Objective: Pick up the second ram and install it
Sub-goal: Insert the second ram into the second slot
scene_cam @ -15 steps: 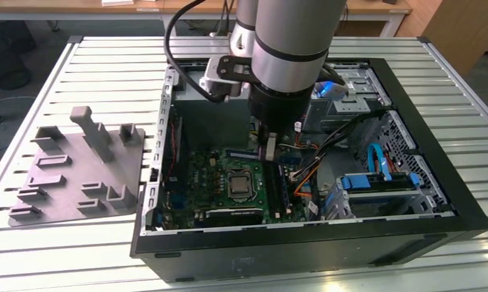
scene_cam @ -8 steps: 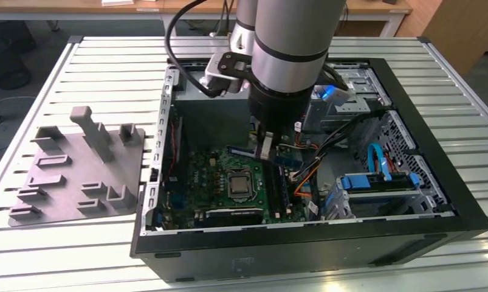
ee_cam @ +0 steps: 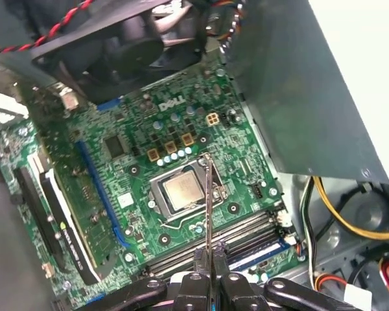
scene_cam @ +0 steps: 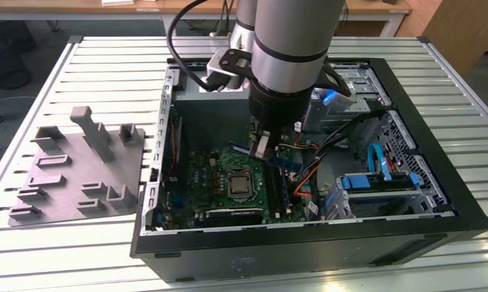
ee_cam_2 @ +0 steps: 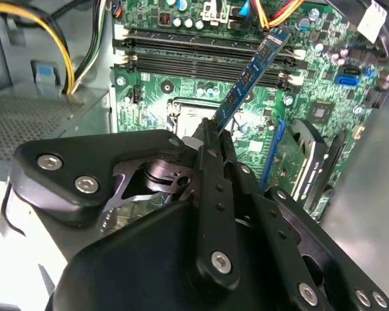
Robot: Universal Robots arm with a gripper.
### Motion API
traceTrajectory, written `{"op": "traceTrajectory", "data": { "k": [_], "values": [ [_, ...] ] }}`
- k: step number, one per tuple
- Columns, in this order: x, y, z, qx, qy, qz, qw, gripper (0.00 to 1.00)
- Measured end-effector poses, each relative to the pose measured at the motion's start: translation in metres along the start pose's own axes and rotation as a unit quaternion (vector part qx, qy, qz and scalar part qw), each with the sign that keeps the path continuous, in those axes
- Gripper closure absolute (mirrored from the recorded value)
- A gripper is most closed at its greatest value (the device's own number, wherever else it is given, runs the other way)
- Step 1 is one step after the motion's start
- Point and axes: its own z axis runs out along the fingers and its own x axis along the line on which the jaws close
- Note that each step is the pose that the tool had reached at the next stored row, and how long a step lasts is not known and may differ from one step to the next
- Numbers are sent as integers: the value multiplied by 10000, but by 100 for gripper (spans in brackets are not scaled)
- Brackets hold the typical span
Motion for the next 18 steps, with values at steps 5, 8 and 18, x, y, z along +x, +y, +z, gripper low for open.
{"op": "traceTrajectory", "data": {
  "k": [5, 8, 18],
  "values": [
    [0, 0, 1, 14, -13, 350, 9994, 86],
    [0, 0, 2, 23, -20, 560, 9984, 86],
    [0, 0, 5, 51, -45, 1266, 9919, 86]
  ]
}}
